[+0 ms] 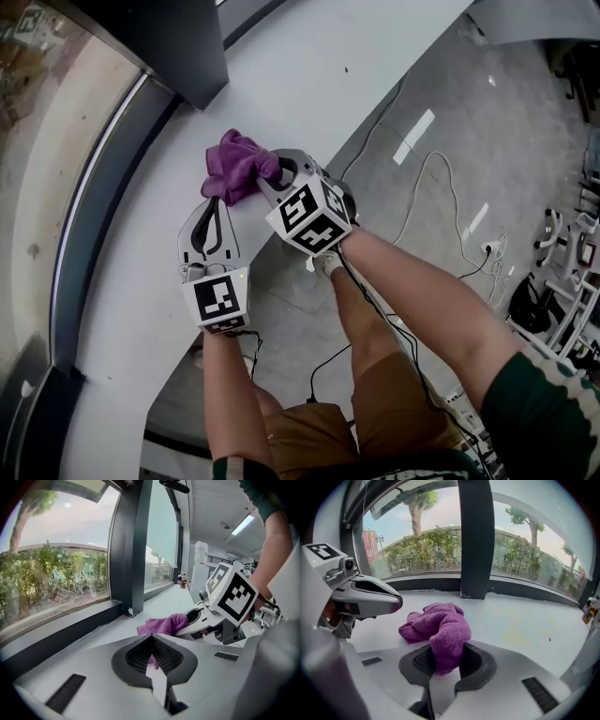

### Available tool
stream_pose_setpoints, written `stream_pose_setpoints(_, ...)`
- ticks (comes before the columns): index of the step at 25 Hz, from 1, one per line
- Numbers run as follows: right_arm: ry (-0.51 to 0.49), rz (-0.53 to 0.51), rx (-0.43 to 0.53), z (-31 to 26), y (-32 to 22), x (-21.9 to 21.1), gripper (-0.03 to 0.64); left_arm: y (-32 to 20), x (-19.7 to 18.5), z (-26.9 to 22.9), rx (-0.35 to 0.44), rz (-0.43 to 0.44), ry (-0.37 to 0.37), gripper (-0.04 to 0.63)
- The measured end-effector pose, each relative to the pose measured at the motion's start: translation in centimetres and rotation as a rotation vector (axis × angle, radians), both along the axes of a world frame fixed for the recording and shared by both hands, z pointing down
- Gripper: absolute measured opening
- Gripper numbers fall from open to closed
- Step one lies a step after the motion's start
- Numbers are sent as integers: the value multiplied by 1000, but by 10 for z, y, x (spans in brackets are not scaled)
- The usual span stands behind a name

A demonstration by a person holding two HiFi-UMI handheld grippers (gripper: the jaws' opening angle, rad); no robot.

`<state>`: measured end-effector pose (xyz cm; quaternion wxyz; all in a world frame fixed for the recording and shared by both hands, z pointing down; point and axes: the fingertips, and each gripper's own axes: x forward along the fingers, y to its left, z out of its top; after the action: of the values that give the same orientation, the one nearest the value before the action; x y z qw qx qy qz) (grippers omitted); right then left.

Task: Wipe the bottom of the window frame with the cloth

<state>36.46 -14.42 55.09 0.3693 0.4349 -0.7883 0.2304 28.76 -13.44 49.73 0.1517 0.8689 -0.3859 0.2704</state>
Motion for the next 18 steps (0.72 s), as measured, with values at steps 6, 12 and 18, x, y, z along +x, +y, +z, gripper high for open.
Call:
stream_pose_setpoints(6,2,10,-12,0,35,15,89,18,20,4,-45,-27,37,6)
stream_pose_setpoints(12,-2,25,-9,0,64,27,89,39,28,4,-65,-52,57,6)
stream_pose_setpoints(18,0,41,-23,0,75,29,89,53,24,7,-73,-87,47,6)
